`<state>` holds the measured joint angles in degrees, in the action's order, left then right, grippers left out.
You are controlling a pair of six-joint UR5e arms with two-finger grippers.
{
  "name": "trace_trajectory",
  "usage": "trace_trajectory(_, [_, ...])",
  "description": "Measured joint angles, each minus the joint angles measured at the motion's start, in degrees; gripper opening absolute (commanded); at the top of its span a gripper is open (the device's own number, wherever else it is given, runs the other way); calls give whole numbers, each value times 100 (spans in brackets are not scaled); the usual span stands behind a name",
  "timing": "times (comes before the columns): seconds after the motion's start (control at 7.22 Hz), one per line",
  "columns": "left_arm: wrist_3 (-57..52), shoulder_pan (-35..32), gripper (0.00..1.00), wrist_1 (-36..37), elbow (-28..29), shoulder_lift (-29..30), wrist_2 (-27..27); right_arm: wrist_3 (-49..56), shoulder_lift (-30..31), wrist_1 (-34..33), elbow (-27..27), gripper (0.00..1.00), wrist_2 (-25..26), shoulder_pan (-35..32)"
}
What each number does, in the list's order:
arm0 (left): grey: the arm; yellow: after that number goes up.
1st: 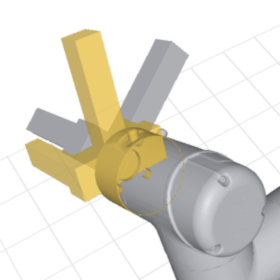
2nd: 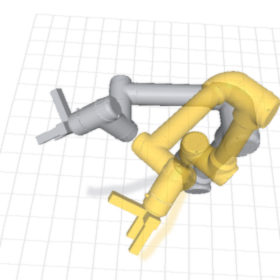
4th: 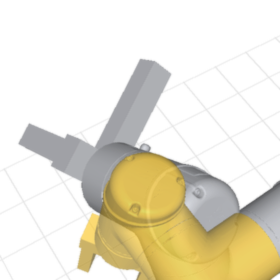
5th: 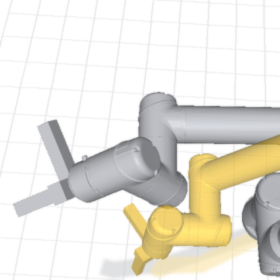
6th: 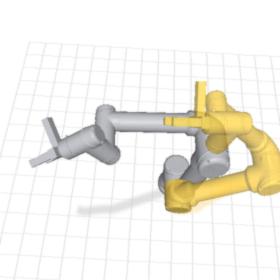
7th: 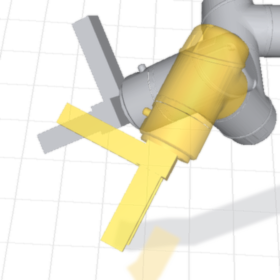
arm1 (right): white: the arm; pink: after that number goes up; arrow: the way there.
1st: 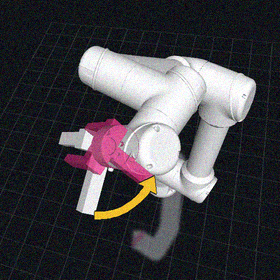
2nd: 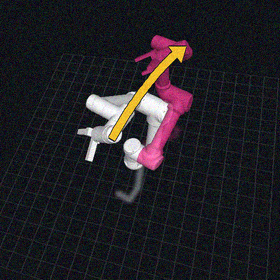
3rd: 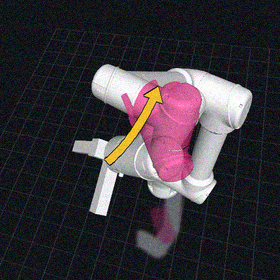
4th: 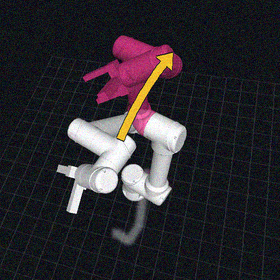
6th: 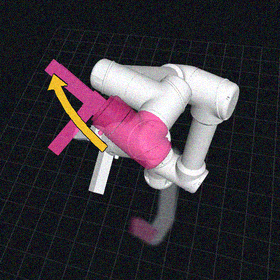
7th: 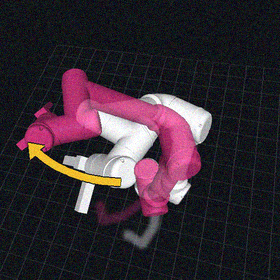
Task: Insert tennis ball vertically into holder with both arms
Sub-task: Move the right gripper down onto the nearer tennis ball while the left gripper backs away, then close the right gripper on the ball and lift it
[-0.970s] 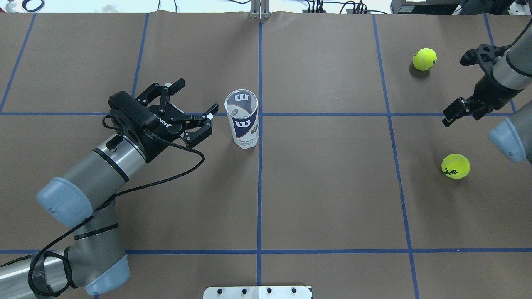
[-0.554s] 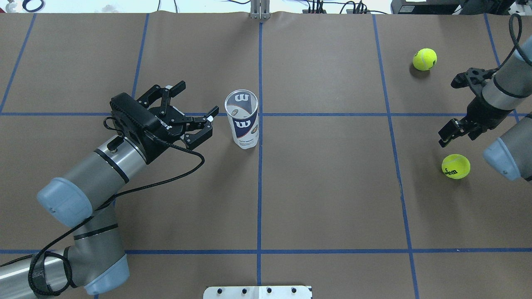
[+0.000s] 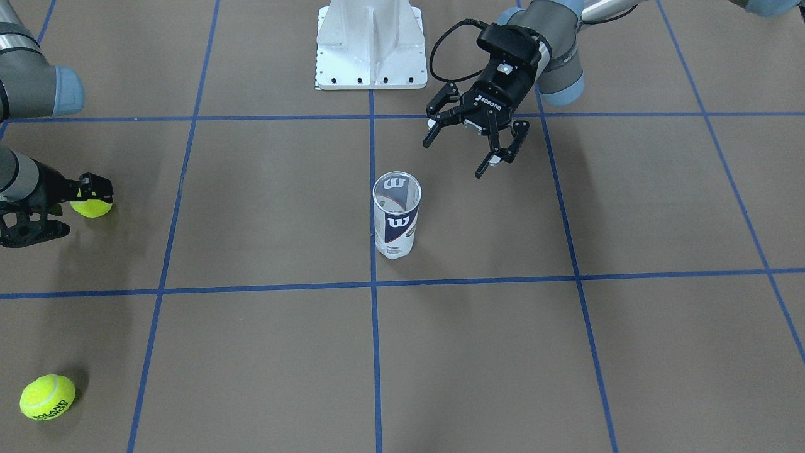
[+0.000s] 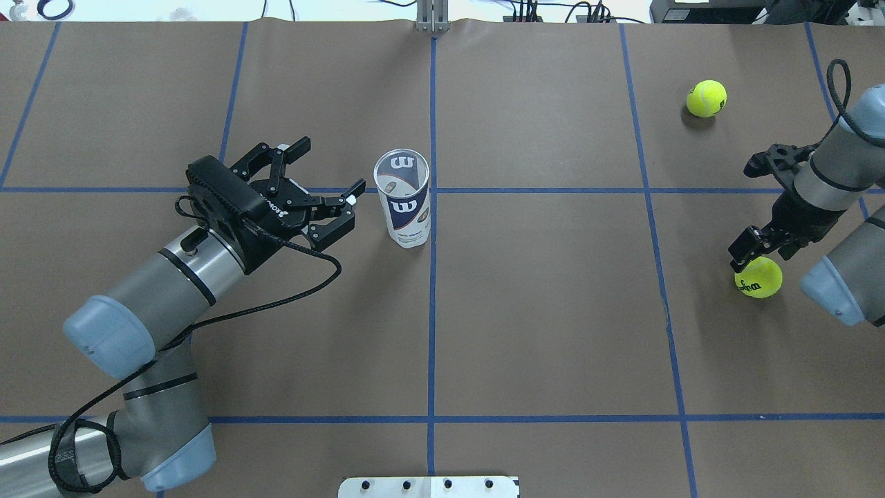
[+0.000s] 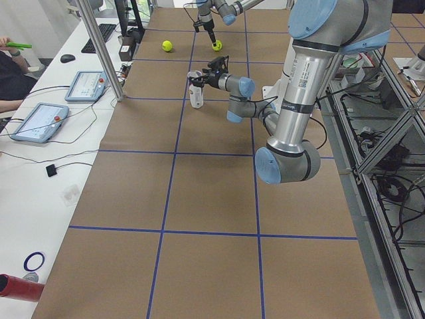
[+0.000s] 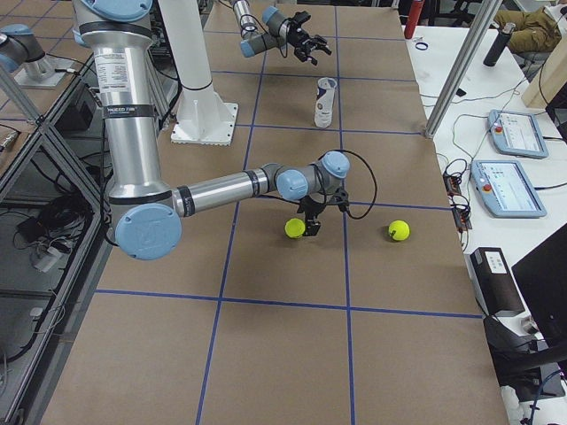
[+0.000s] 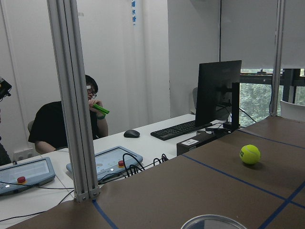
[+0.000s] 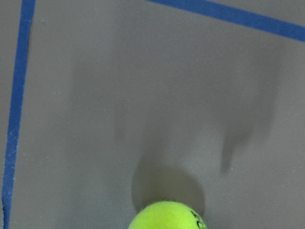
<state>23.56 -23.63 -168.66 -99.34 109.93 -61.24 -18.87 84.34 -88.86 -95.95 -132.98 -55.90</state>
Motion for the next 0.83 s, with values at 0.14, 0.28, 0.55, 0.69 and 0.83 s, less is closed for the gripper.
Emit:
trace_trajectory(0.14, [0, 7, 100, 0, 8, 0, -1, 2, 7, 1, 1, 46, 0, 28])
trace_trajectory(0.28, [0, 17, 100, -4, 14, -1, -2, 0, 15, 5, -2, 8, 0, 35])
trace_trajectory(0.55, [2, 30, 100, -18, 17, 1, -2, 5, 55, 28, -70, 0, 0, 33])
trace_trajectory(0.69, [6, 33, 100, -21, 16, 1, -6, 11, 94, 33, -186, 0, -2, 25])
trace_trajectory(0.83, [8, 32, 100, -22, 16, 0, -14, 12, 120, 15, -355, 0, -16, -12])
